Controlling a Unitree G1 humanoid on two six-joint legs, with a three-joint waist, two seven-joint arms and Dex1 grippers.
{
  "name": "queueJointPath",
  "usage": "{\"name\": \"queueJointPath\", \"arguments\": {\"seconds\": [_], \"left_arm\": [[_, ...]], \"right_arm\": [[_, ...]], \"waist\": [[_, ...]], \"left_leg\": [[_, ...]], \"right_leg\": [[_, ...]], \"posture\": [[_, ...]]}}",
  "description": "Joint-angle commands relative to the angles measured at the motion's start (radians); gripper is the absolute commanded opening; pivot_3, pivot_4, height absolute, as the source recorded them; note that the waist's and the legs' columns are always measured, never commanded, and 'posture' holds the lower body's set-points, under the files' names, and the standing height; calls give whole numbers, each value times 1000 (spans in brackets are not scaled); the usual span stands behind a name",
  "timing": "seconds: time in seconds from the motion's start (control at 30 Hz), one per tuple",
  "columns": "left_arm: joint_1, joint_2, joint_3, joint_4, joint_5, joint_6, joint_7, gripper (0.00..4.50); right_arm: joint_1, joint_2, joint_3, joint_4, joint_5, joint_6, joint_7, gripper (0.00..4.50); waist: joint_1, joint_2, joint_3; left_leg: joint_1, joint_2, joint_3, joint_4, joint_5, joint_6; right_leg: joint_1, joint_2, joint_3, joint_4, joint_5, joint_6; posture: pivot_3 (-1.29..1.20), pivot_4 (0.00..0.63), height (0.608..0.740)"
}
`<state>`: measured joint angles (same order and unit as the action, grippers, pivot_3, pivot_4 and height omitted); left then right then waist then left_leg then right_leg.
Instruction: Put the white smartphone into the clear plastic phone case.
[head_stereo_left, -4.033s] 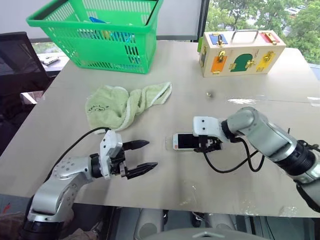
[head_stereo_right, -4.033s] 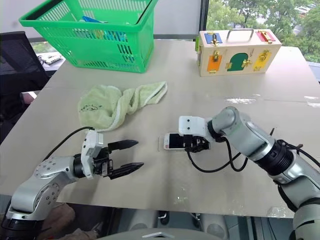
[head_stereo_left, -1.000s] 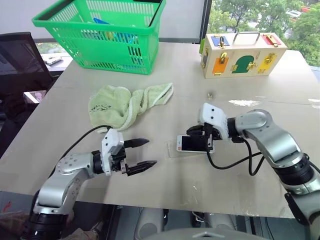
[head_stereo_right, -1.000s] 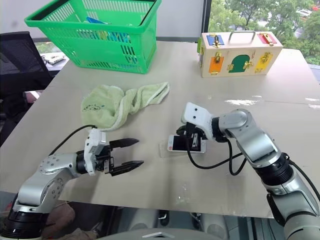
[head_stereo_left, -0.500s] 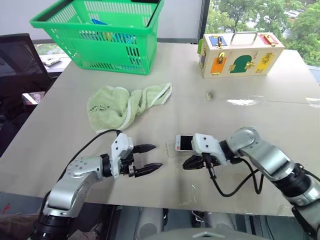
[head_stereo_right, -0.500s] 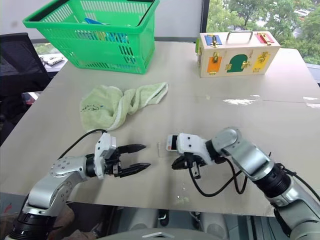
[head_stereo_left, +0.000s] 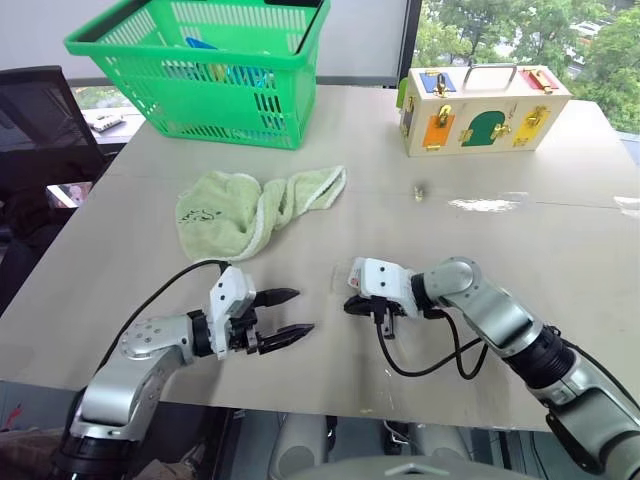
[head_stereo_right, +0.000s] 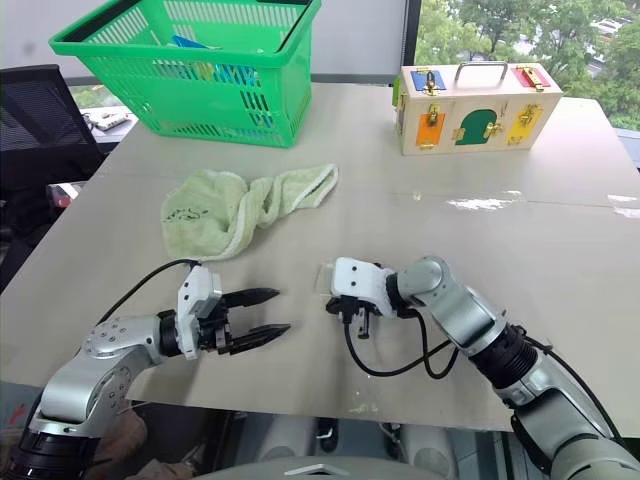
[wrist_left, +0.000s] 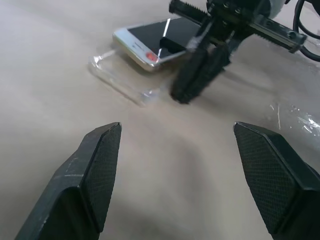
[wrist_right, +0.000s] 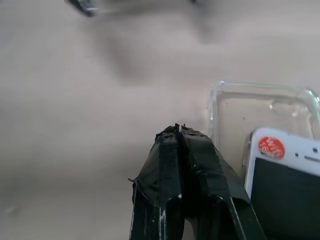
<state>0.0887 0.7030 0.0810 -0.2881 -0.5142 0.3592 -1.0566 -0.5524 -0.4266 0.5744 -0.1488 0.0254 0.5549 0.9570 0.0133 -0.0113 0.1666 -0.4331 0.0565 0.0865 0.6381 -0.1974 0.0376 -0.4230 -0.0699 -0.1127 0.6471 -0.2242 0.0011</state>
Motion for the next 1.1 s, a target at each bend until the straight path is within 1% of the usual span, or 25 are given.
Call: {"name": "queueJointPath", "arguments": {"seconds": [0.03, 0.13, 0.2, 0.3, 0.37, 0.43, 0.5, 0.57, 0.63, 0.7, 0.8, 0.9, 1.1], "left_arm": [[-20, 3, 26, -23, -17, -4, 8, 3694], [-45, -2, 14, -13, -16, -1, 11, 3694], [-55, -5, 9, -5, -14, -2, 9, 3694], [-72, -13, -3, 10, -7, -7, 6, 3694], [-79, -19, -9, 19, -2, -12, 5, 3694], [-84, -27, -15, 32, 3, -23, 2, 3694], [-86, -34, -19, 40, 8, -31, 1, 3694], [-87, -40, -23, 45, 12, -39, 1, 3694], [-85, -46, -25, 47, 15, -45, 4, 3694], [-82, -52, -26, 44, 19, -49, 10, 3694], [-75, -55, -19, 35, 18, -49, 22, 3694], [-63, -55, -13, 26, 17, -50, 28, 3694], [-40, -52, -3, 4, 11, -52, 45, 3694]], "right_arm": [[-38, -8, -47, -21, -1, 16, -7, 0], [-44, 31, -141, -115, 149, 123, 29, 0], [-65, 57, -201, -155, 221, 195, 23, 0], [-132, 51, -261, -140, 214, 234, -30, 0], [-175, 14, -248, -86, 150, 217, -74, 0], [-208, -41, -201, 6, 50, 158, -113, 0], [-224, -82, -160, 90, -19, 86, -120, 0], [-233, -96, -135, 154, -49, 25, -106, 0], [-233, -95, -114, 198, -68, -30, -85, 0], [-231, -83, -100, 225, -76, -60, -64, 0], [-227, -58, -85, 249, -64, -90, -16, 0], [-220, -53, -67, 264, -72, -145, 29, 0], [-209, -34, -66, 249, -66, -179, 88, 0]], "waist": [[1, 0, 0], [1, 0, 0], [-1, 0, 0], [-3, 1, 0], [-1, 1, 1], [2, 1, 1], [3, 1, 1], [0, 1, 1], [-5, 1, 1], [-10, 1, 1], [-20, 1, 1], [-24, 1, 1], [-24, 1, 1]], "left_leg": [[0, 0, 0, 0, 0, 0], [-1, 0, 0, 0, 0, 0], [-1, 0, 0, 0, 2, 3], [-1, 1, 1, 0, 2, 4], [-1, 1, 1, 0, 2, 4], [-1, 0, 0, 0, 2, 4], [-1, -1, 1, 0, 1, 2], [-1, -1, 2, 0, 0, 1], [-2, -1, 4, -1, 2, 4], [-2, 0, 5, -2, 3, 5], [-2, 1, 6, -3, 3, 4], [-2, 1, 6, -2, 3, 4], [-1, 1, 7, 0, 3, 5]], "right_leg": [[0, 0, 0, 0, 0, 0], [0, 0, 0, 0, 0, 0], [0, 1, 0, 0, 0, 1], [0, 2, 1, 0, 1, 2], [0, 2, 0, 0, 0, 1], [0, 1, 0, 0, 0, 0], [-1, 0, 0, 0, 0, 0], [-1, -1, 0, -1, 0, 0], [-1, 0, 2, -1, 0, 1], [-2, 2, 3, -1, 2, 3], [-3, 7, 4, 0, 2, 3], [-4, 7, 5, 2, 2, 3], [-4, 5, 6, 5, 1, 2]], "posture": [[0, 150, 740], [0, 150, 740], [0, 150, 740], [0, 150, 740], [0, 150, 740], [0, 150, 740], [0, 150, 740], [0, 150, 740], [0, 150, 740], [0, 150, 740], [0, 150, 740], [0, 150, 740], [0, 150, 740]]}}
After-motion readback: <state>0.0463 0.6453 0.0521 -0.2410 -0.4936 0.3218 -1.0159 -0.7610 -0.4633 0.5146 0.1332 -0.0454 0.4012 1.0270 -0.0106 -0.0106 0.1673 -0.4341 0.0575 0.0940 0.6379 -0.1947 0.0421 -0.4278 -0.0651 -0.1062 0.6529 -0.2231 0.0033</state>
